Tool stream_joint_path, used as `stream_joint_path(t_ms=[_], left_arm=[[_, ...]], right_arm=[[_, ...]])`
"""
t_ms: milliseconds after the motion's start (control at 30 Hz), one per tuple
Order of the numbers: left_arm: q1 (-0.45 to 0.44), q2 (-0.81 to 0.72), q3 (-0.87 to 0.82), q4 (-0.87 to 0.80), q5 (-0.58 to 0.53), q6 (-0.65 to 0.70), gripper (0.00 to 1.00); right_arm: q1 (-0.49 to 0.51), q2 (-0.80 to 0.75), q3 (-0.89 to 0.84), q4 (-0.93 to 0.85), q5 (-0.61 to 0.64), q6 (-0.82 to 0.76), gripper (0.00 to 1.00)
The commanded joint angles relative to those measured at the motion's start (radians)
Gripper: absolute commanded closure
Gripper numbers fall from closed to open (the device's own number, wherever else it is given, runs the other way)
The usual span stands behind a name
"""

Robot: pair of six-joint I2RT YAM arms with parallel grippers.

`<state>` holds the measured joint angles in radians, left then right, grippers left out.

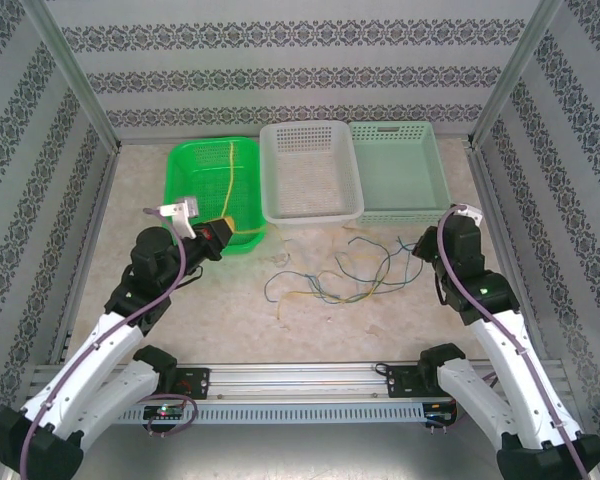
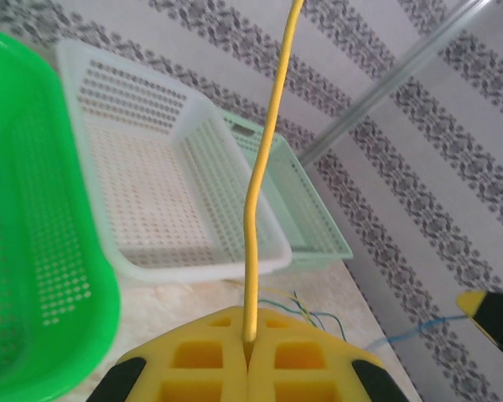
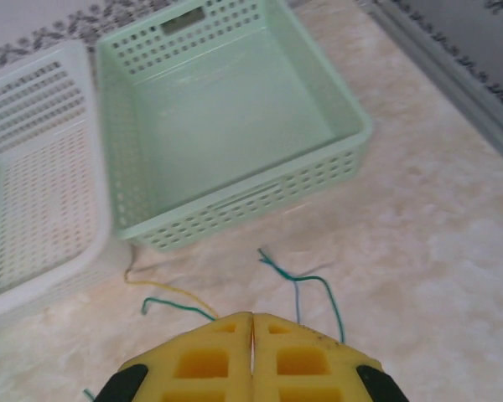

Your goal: Untangle the cables

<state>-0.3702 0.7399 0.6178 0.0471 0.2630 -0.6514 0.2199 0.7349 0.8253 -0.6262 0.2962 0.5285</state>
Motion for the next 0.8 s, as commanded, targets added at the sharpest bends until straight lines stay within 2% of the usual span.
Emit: stream_joint_path(t_ms=[0, 600, 633, 700, 767], left_arm=[[0.031, -0.028, 0.043, -0.046, -0.048, 0.035, 1.00], [0.033, 0.025, 0.058, 0.116, 0.036, -0.035, 1.00], [0.033, 0.031, 0.065, 0.119, 0.044, -0.036, 1.00], [0.033, 0.044, 0.080, 0.110, 0.062, -0.032, 1.00], [0.033, 0.051, 0.084, 0.106, 0.071, -0.032, 1.00]], right_arm=[[-0.024, -0.011, -0.013, -0.028, 0.027, 0.013, 1.00], [-0.019, 0.024, -0.130, 0.092, -0.187, 0.067, 1.00], [-0.018, 0.040, -0.130, 0.099, -0.218, 0.057, 0.91], [-0.003, 0.073, -0.125, 0.115, -0.282, 0.024, 0.61], [0.039, 0.102, -0.121, 0.142, -0.334, -0.024, 0.50]])
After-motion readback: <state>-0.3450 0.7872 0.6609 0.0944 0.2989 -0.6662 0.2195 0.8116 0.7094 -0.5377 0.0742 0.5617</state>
